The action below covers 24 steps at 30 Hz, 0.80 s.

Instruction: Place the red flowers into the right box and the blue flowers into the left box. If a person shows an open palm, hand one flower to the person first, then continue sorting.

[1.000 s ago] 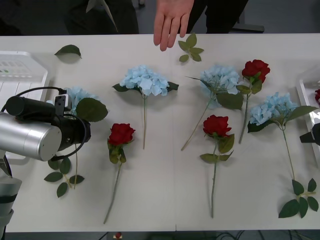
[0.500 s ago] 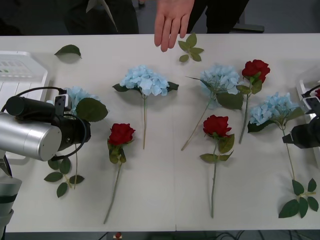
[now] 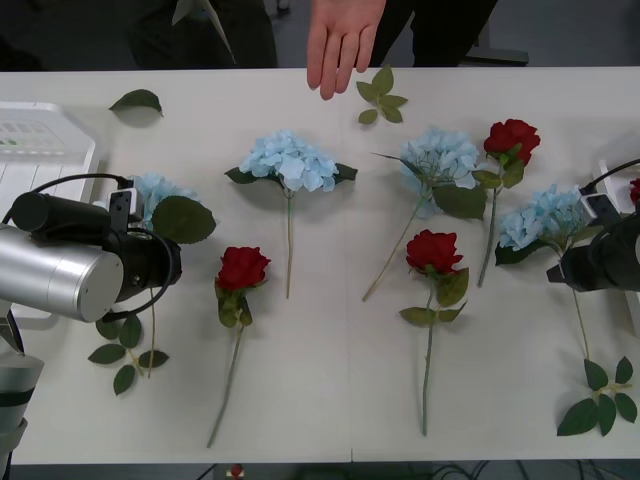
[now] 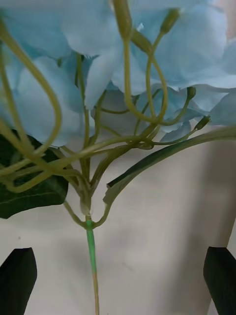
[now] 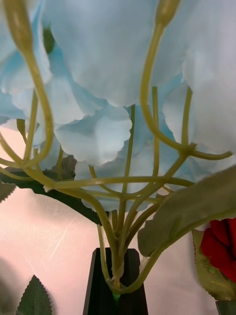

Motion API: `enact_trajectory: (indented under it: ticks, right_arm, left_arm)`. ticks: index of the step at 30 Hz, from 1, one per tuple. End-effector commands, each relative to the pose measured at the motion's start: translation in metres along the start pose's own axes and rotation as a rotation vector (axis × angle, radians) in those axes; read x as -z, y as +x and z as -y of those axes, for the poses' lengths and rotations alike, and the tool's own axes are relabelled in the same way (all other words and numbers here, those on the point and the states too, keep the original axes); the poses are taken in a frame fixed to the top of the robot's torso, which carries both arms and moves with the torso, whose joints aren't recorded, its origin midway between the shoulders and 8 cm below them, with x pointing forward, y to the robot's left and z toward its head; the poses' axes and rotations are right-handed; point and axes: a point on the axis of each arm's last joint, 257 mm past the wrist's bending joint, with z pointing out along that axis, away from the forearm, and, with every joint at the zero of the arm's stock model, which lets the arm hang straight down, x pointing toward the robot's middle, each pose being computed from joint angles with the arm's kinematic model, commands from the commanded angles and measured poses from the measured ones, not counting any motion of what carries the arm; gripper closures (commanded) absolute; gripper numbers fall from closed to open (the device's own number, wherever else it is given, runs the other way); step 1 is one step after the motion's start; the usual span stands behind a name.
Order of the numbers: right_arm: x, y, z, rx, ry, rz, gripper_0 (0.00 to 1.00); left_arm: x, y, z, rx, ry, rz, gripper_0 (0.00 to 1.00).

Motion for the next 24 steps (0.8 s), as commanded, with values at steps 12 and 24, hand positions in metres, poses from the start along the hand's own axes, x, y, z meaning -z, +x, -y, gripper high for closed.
enact_trajectory:
  ticks: [12, 24]
  right_arm:
    - [-0.012, -0.018, 0.002, -0.029, 0.027, 0.032, 0.01]
    - [-0.018, -0.018, 0.0, -0.042, 0.024, 0.031, 0.72]
  left_arm:
    - [0.009, -0.016, 0.006, -0.042, 0.01, 0.039, 1.0]
    - [0.009, -0.016, 0.005, -0.043, 0.009, 0.039, 1.0]
